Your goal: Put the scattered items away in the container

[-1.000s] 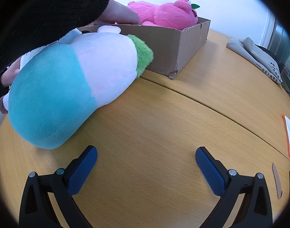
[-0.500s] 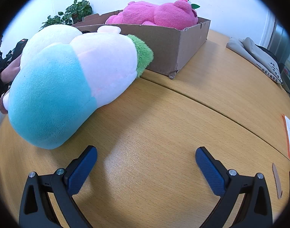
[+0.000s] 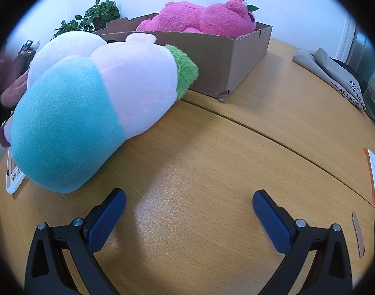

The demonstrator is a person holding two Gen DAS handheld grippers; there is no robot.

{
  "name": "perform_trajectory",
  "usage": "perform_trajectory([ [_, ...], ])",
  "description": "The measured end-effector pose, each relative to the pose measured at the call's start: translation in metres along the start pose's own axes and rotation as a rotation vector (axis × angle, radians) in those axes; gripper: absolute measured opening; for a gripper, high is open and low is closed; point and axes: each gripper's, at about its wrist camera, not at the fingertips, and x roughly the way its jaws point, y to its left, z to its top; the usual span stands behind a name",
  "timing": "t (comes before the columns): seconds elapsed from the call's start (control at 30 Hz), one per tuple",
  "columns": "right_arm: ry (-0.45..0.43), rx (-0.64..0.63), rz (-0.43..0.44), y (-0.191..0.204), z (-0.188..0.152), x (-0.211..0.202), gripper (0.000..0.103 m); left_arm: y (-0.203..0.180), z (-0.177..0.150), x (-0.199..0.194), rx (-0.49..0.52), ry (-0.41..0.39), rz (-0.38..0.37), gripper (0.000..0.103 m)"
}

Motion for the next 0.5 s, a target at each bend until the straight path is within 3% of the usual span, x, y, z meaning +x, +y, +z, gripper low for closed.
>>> perform_trajectory([
  [0.5,0.001,0.0,0.0,0.0014,-0.0009,-0.0023,0.103,0.0004,0.0032,0.0036,-0.001,0.0,0.0,0.103],
])
